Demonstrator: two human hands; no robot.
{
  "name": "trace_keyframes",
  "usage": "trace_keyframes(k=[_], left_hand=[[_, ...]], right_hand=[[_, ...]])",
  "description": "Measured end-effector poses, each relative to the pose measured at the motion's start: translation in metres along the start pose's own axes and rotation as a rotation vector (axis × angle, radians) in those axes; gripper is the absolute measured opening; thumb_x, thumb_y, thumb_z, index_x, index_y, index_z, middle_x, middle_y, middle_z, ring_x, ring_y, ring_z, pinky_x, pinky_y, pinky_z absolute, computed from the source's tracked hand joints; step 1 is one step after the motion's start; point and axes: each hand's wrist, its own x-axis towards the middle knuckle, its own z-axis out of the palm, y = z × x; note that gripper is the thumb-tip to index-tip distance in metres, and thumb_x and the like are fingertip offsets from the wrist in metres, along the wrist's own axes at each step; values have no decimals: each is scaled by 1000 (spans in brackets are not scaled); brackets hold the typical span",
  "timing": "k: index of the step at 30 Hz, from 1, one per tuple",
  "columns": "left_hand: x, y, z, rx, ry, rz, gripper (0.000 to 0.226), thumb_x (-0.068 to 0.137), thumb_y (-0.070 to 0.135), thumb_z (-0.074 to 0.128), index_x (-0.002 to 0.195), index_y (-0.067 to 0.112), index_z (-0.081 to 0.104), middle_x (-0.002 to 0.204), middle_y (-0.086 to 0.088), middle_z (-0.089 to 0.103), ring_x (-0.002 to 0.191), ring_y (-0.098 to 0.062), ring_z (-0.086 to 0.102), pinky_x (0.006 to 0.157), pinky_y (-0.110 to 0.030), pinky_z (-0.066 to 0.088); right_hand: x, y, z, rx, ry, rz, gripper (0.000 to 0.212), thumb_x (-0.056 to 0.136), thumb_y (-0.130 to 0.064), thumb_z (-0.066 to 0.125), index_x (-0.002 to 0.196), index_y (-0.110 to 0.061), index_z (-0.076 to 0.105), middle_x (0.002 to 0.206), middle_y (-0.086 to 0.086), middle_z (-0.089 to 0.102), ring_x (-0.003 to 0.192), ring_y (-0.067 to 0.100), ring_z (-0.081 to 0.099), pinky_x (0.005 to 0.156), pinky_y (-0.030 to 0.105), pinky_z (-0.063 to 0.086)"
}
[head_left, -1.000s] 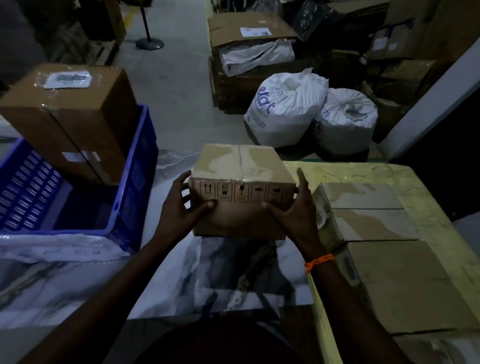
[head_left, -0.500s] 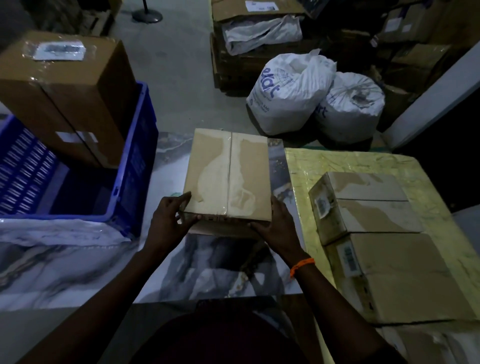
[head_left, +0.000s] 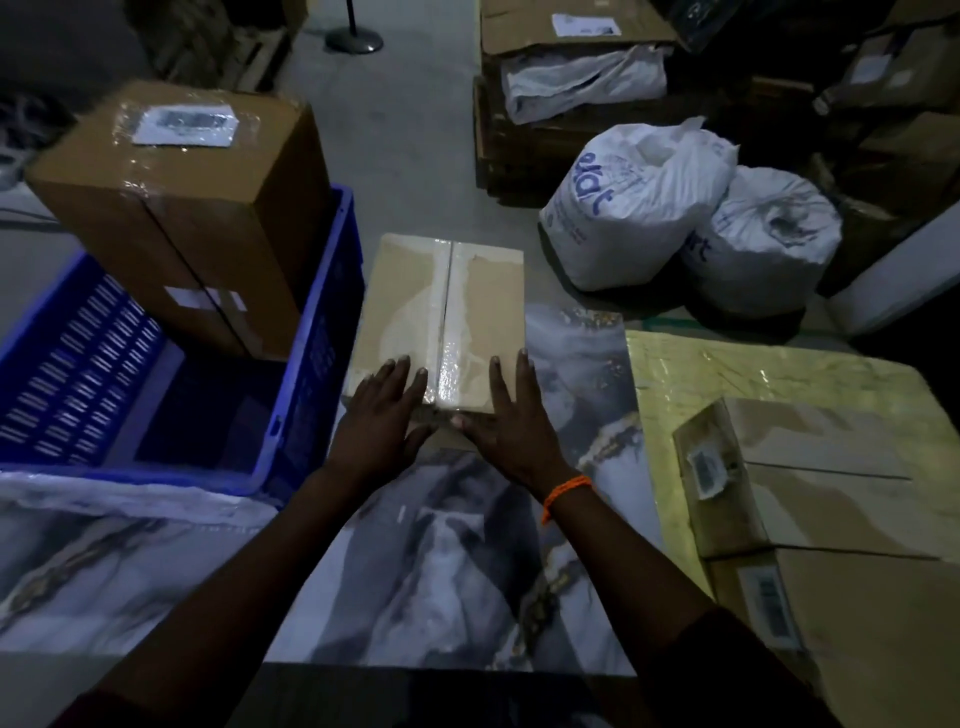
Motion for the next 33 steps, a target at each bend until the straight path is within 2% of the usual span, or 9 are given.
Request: trace_keyframes(k=[4, 8, 10, 13, 19, 23, 27, 30, 33], left_hand=[[19, -15, -7, -21, -11, -65, 73, 98, 53, 30, 151, 6, 47, 159, -24, 38, 147, -43, 36, 114, -57, 35], [27, -28, -12, -29, -25, -86, 74, 98, 53, 25, 152, 7, 46, 160, -23, 36, 149, -42, 32, 117, -57, 31], [31, -32, -17, -47, -26, -98, 70, 100, 51, 29, 154, 7, 43, 162, -22, 31, 152, -40, 27, 120, -55, 25], [37, -35, -20, -48, -12, -110, 57, 106, 35, 49, 155, 8, 40, 165, -21, 27, 154, -38, 21, 122, -53, 19], [36, -34, -18, 2, -18, -129, 68, 98, 45, 42, 151, 4, 45, 160, -27, 34, 149, -45, 30, 116, -61, 26], [34, -6, -15, 41, 25, -137, 63, 102, 44, 54, 152, 7, 44, 162, -23, 32, 151, -41, 26, 118, -62, 19], [23, 61, 4, -108, 48, 79, 58, 100, 49, 51, 142, 10, 57, 151, -19, 51, 144, -41, 40, 113, -61, 30], [10, 136, 28, -308, -34, 264, 62, 97, 57, 44, 134, 11, 64, 141, -16, 60, 139, -41, 47, 111, -56, 38], [-12, 223, 47, -433, -163, 495, 57, 97, 52, 52, 134, 11, 65, 141, -14, 60, 141, -37, 44, 113, -49, 37]], right_hand=[[32, -3, 5, -6, -9, -23, 106, 88, -88, 21, 165, -15, 15, 171, 22, -3, 159, 38, -1, 124, 40, 11], [46, -13, 11, -7, -5, 1, 103, 87, -82, 32, 165, -17, 15, 172, 19, -4, 159, 35, -2, 124, 39, 14], [51, -17, 12, 4, -11, 16, 101, 88, -80, 36, 165, -18, 14, 172, 18, -6, 159, 34, -5, 124, 39, 14], [56, -22, 15, 5, -15, 19, 96, 93, -70, 52, 165, -19, 12, 172, 17, -8, 159, 34, -7, 125, 42, 16], [52, -28, 4, 65, -58, 52, 92, 98, -60, 57, 166, -20, 9, 172, 14, -13, 159, 33, -8, 125, 45, 18], [25, -29, -3, 46, 24, -10, 86, 102, -64, 42, 163, -8, 19, 167, 31, 10, 155, 46, 16, 117, 53, 39], [-58, -12, -29, 259, 39, 166, 92, 98, -54, 61, 166, -19, 10, 173, 11, 1, 160, 27, 4, 124, 39, 21], [-139, 16, -62, 250, 210, 335, 82, 95, -57, 57, 162, -20, 28, 169, 11, 22, 157, 26, 20, 125, 37, 23], [-230, 41, -111, 115, 418, 544, 70, 96, -59, 53, 153, -18, 48, 159, 14, 39, 148, 30, 36, 118, 37, 33]])
